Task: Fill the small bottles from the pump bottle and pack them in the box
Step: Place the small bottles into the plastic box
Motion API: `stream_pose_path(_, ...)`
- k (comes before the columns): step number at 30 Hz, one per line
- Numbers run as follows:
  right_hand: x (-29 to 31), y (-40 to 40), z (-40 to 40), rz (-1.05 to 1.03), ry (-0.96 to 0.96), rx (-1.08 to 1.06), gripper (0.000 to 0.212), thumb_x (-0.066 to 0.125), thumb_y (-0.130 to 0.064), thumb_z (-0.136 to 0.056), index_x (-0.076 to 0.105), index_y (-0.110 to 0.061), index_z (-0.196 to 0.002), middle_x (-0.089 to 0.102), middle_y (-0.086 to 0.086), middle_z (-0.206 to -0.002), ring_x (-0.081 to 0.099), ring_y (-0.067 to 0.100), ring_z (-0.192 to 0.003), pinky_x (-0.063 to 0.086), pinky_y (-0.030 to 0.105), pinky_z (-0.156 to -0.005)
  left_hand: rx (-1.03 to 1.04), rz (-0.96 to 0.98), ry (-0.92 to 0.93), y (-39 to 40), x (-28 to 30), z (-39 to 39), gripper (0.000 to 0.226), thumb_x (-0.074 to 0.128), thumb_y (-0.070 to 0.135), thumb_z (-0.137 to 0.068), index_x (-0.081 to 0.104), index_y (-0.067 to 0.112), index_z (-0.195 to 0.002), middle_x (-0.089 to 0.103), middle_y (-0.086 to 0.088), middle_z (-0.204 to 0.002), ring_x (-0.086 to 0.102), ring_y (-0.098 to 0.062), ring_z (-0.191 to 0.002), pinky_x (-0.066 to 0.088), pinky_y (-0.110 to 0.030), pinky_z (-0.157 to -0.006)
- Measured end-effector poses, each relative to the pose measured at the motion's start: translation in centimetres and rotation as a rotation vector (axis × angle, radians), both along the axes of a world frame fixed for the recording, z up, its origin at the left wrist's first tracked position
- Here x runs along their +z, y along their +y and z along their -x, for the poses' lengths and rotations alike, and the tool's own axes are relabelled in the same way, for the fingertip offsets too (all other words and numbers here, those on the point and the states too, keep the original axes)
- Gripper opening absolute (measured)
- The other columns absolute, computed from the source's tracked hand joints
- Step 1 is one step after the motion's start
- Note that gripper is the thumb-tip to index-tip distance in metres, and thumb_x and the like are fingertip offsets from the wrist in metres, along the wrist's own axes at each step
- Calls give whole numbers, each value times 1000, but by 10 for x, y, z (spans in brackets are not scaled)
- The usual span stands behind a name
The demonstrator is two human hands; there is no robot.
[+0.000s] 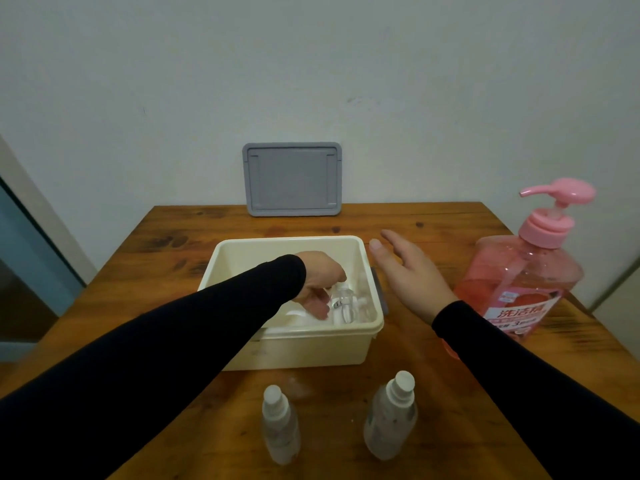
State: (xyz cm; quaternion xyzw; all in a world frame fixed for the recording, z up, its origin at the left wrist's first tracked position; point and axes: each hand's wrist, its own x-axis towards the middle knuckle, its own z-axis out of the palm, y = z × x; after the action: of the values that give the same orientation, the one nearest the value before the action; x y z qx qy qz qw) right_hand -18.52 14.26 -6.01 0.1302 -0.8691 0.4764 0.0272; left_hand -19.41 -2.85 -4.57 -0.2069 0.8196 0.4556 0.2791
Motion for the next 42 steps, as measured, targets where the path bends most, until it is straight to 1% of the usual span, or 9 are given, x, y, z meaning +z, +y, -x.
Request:
stream_pose_path(6,13,4,-11,-5,10,10,67,37,-63,-91,31,-27,-147,32,-1,-153,32,16,-137,28,31,-100,-67,170,208,-7,15,-5,25,53,36,-93,56,11,-92,64,-9,-93,64,-20,-75,57,-29,-62)
stream_pose_path(9,25,6,-23,-3,39,23,68,37,-62,-91,32,-24,-148,33,0,-152,31,16,-137,27,31,-103,-161,336,429,-11,34,-23,32,49,39,-93,62,10,-100,64,-6,-96,59,-20,-81,51,-33,-74)
stream_pose_path(11,33,7,-32,-2,65,31,68,37,-62,-91,32,-24,-148,34,0,-152,30,15,-138,26,30,-103,-205,424,593,-14,51,-42,38,46,41,-94,62,10,-107,61,-3,-96,55,-18,-84,46,-31,-71)
stream_pose_path(16,54,11,-59,-8,136,48,79,35,-71,-82,36,-25,-146,37,-2,-150,32,13,-136,25,28,-104,-236,392,745,-28,80,-95,42,42,46,-96,61,11,-110,64,-4,-105,59,-19,-94,49,-39,-86)
stream_pose_path(19,65,13,-80,6,165,72,84,32,-76,-77,36,-27,-145,37,-4,-150,32,11,-136,24,26,-101,-230,393,790,-35,86,-126,41,42,49,-95,60,19,-117,61,6,-108,56,-12,-97,48,-35,-87)
stream_pose_path(24,76,14,-113,-8,208,99,86,30,-79,-76,35,-29,-145,37,-4,-150,33,11,-134,26,27,-99,-178,374,828,-43,81,-165,41,43,53,-94,58,25,-119,61,7,-112,54,-7,-97,47,-30,-84)
stream_pose_path(31,75,15,-146,-65,258,92,80,31,-75,-81,35,-27,-145,38,-3,-149,34,13,-134,25,26,-99,-104,367,763,-40,52,-207,59,53,68,-80,52,30,-125,58,13,-106,54,-2,-85,43,-16,-63)
stream_pose_path(36,65,14,-159,-110,261,109,74,31,-72,-85,34,-29,-145,38,-3,-149,33,12,-134,24,25,-97,-104,341,695,-36,17,-225,61,73,58,-69,48,33,-119,54,15,-99,57,-4,-83,46,-15,-62)
stream_pose_path(42,58,15,-165,-113,247,111,73,33,-70,-86,35,-28,-145,37,-3,-149,33,12,-134,25,26,-99,-128,286,713,-31,-13,-230,33,74,35,-77,48,38,-98,56,18,-94,55,0,-83,44,-18,-67)
